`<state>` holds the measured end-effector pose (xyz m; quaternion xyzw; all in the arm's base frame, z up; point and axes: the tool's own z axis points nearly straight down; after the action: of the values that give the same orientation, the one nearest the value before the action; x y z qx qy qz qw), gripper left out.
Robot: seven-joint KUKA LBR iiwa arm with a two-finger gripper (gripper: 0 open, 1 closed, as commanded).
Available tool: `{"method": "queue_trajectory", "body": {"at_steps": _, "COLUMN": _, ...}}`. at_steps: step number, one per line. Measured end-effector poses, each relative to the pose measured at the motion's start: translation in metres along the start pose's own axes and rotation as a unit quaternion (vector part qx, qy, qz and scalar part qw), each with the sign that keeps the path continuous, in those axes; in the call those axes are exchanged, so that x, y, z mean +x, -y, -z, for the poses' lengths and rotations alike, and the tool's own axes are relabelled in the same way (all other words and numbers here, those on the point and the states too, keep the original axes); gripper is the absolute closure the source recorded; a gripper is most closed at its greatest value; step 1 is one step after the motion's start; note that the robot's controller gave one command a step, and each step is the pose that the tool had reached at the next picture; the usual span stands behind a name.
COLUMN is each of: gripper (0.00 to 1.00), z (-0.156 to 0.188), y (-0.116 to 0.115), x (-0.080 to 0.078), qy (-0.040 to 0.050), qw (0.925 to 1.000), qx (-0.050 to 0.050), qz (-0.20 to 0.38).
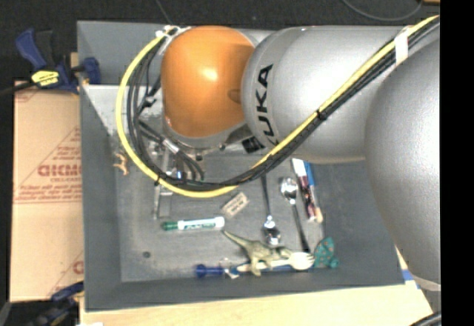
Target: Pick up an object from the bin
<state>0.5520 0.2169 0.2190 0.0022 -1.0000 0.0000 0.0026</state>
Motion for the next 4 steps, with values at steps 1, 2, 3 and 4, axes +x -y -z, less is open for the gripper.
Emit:
{"method": "queue_trajectory", "body": {"at_steps": 1, "gripper": 0.00, "z": 0.005, "y": 0.001, "x": -0.002, "qy": 0.0040, "qw": 1.0000, "qx": -0.001, "qz": -0.003}}
{"method": "queue_trajectory", "body": {"at_steps": 2, "gripper": 0.00, "z": -0.129, "y": 0.072, "x": -0.007, "qy": 0.0061, "qw": 0.9995, "qx": -0.001, "qz": 0.031}}
{"method": "queue_trajectory", "body": {"at_steps": 3, "gripper": 0.00, "z": -0.149, "y": 0.085, "x": 0.022, "qy": 0.0085, "qw": 0.9997, "qx": -0.003, "qz": 0.022}}
{"method": "queue_trajectory", "body": {"at_steps": 4, "gripper": 0.00, "z": -0.148, "y": 0.149, "x": -0.002, "qy": 0.0081, "qw": 1.0000, "qx": 0.000, "qz": 0.003}}
